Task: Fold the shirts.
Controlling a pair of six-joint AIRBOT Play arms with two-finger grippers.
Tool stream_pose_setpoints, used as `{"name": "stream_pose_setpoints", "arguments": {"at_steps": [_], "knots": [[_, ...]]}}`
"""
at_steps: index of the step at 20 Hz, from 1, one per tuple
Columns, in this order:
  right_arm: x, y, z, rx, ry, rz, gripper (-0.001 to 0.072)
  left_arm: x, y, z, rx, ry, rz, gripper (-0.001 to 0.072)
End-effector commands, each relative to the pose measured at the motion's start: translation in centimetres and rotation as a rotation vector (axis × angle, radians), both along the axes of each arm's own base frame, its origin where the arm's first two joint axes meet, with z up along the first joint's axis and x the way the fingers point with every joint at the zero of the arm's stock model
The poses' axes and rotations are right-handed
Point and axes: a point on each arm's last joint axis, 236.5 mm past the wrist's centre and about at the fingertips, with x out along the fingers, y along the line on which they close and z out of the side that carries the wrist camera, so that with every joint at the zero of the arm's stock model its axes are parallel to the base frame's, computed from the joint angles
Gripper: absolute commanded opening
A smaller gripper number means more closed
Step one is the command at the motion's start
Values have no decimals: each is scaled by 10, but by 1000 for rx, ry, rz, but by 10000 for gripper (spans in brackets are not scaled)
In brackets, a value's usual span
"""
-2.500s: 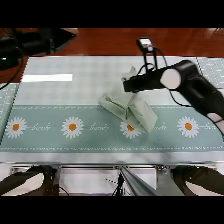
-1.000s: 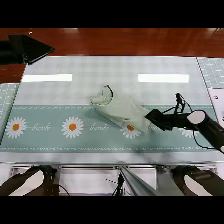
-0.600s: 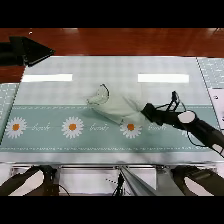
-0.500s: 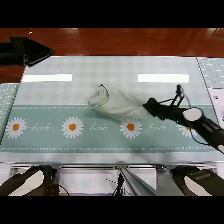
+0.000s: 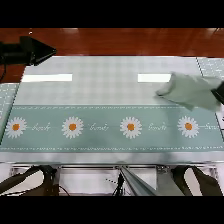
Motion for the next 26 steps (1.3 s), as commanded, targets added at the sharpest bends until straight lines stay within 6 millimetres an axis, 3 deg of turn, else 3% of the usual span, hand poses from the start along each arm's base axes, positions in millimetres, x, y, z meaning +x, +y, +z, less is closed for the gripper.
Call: {"name": "stream_pose_setpoints", "arguments": {"at_steps": [1, 4, 8, 16, 21, 22, 24, 25, 26], "knots": [[-127, -93, -26, -175, 417, -299, 44, 9, 3, -14, -6, 30, 7, 268], [-197, -139, -23, -256, 575, -516, 44, 10, 3, -17, 8, 15, -5, 263], [-248, -155, -22, -224, 642, -684, 44, 14, 5, -16, 26, -17, 0, 257], [-351, -128, -42, -46, 929, -898, 46, 46, 28, -8, 68, -125, 132, 256], [-381, -114, -42, -30, 1066, -866, 46, 73, 49, -13, 108, -181, 228, 255], [-387, -110, -43, -23, 1103, -868, 88, 77, 52, -16, 109, -177, 241, 255], [-394, -106, -48, -16, 1144, -854, 421, 83, 56, -23, 110, -169, 262, 255], [-394, -107, -50, -20, 1145, -843, 490, 85, 58, -26, 110, -164, 267, 255], [-393, -111, -51, -37, 1138, -841, 504, 87, 58, -29, 110, -159, 267, 255]]}}
